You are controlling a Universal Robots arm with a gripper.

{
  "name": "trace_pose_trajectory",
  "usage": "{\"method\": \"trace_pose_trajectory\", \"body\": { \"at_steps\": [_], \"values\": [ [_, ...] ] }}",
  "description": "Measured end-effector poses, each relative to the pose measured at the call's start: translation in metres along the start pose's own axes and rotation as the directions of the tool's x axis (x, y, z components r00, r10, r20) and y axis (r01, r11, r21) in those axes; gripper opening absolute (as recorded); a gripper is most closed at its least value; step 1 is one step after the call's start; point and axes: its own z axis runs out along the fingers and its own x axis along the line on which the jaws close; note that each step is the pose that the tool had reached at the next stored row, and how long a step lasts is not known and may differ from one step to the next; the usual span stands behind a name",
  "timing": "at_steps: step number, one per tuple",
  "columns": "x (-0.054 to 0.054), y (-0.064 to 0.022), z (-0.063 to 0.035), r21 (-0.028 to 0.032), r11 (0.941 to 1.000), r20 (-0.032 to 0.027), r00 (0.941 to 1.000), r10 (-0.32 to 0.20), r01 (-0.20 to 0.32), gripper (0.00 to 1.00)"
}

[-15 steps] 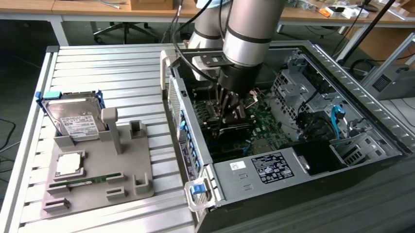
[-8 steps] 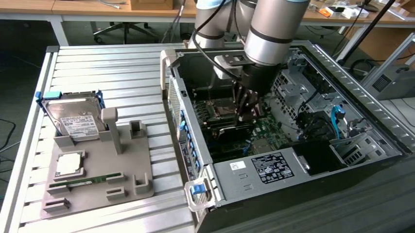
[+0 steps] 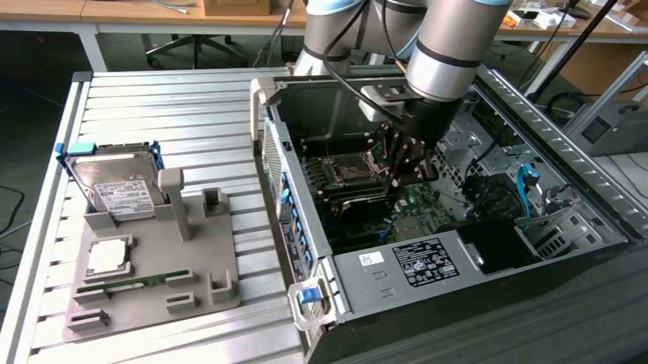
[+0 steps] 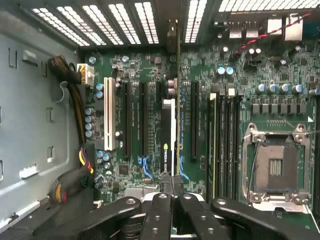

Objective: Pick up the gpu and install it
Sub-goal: 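Press down on the gpu until it lock into place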

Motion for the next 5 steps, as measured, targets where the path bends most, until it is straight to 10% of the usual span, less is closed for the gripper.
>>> {"method": "trace_pose_trajectory", "body": {
  "at_steps": [5],
  "values": [
    [-0.0001,-0.0001,0.0,0.0,1.0,0.0,1.0,0.0,0.0,0.11]
  ]
}}
